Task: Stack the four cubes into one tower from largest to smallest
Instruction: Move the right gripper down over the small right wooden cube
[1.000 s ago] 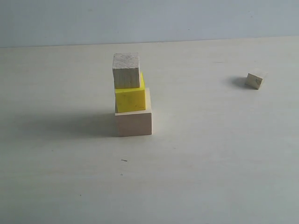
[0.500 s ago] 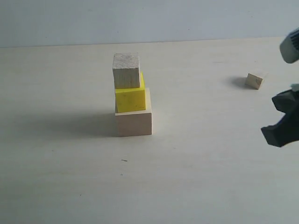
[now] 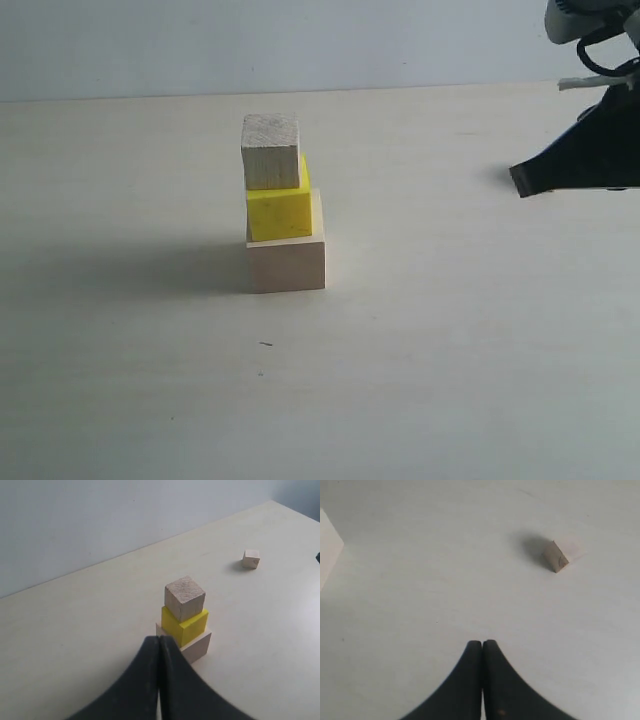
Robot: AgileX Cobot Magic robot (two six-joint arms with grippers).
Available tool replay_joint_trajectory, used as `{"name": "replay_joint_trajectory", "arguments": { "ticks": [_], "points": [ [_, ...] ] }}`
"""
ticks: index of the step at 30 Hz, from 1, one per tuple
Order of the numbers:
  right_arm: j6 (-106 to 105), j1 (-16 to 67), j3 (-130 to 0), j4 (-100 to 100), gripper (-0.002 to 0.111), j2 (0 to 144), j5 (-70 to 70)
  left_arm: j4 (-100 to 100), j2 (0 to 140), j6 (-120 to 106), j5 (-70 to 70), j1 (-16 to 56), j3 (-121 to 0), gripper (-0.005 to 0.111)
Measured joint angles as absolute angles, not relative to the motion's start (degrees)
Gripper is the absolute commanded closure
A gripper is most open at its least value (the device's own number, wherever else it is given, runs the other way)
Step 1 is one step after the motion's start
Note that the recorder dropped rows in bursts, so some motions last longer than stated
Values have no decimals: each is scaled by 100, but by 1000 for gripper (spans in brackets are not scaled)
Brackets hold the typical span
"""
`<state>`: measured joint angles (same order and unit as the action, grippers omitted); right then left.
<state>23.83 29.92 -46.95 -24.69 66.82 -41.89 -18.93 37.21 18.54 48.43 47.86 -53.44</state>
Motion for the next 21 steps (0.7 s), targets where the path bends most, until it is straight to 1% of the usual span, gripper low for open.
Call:
{"name": "replay_joint_trajectory", "arguments": {
  "ticks": [11,21],
  "points": [
    [886,1493,-5362,-1025,108,8038,-4028,-1889,3126,1854,4722,4786,-4733,107],
    [-155,362,-6204,32,108,9167,-4054,-1889,3009,1854,4646,4786,-4309,107]
  ]
}}
